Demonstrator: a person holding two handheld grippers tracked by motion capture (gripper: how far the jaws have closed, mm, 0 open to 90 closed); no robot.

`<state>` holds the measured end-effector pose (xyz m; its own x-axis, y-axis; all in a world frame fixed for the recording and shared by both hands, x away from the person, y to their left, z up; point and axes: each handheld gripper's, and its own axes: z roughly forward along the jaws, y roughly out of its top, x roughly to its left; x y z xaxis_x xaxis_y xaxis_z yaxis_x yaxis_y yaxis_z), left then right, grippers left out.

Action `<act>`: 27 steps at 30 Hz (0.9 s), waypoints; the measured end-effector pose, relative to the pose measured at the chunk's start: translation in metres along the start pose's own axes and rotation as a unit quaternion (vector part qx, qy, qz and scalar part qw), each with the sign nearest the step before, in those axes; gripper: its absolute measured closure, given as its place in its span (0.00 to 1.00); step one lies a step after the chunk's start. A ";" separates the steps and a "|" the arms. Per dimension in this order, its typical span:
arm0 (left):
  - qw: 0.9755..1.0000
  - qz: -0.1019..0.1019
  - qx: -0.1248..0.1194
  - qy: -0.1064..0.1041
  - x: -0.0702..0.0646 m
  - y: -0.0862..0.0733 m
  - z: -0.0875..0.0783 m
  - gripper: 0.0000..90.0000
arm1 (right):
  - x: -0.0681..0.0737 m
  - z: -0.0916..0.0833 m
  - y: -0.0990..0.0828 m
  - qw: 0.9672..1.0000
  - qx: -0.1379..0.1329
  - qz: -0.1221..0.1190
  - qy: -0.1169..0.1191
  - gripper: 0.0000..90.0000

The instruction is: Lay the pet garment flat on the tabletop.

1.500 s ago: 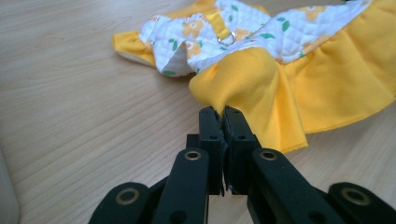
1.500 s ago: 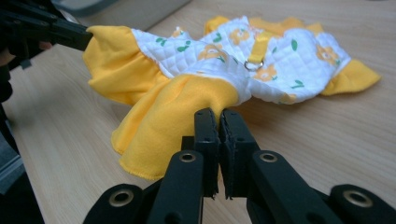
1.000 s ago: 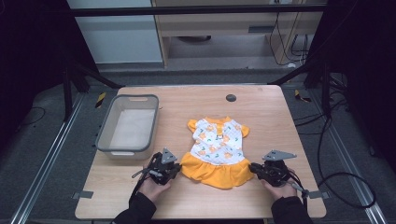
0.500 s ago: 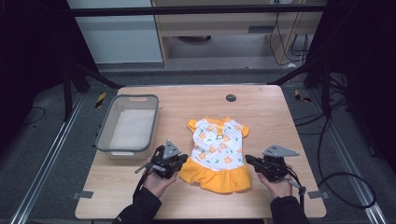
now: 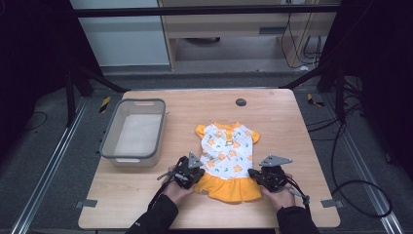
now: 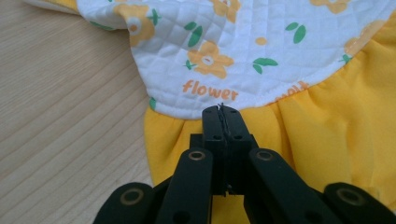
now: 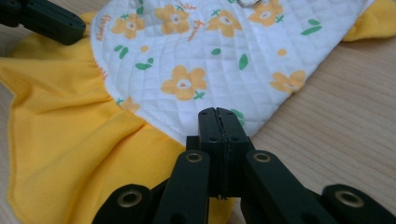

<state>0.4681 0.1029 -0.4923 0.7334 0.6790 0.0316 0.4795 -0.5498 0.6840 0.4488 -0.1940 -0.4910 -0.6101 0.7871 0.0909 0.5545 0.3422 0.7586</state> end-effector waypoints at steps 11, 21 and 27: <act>1.000 -0.011 0.002 -0.007 -0.010 -0.004 -0.004 1.00 | -0.008 0.014 0.003 1.000 0.016 -0.003 -0.022 1.00; 1.000 -0.015 -0.027 0.002 0.000 0.005 -0.013 0.95 | -0.011 0.012 0.008 1.000 0.001 -0.006 -0.025 0.99; 0.997 -0.026 -0.066 0.023 0.022 0.038 -0.009 0.94 | -0.024 0.016 0.024 0.998 -0.035 0.003 -0.046 0.99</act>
<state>0.4977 0.1013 -0.4591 0.6847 0.7284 0.0252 0.4465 -0.4465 0.7754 0.4858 -0.1969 -0.4851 -0.5507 0.8338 0.0390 0.5153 0.3028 0.8017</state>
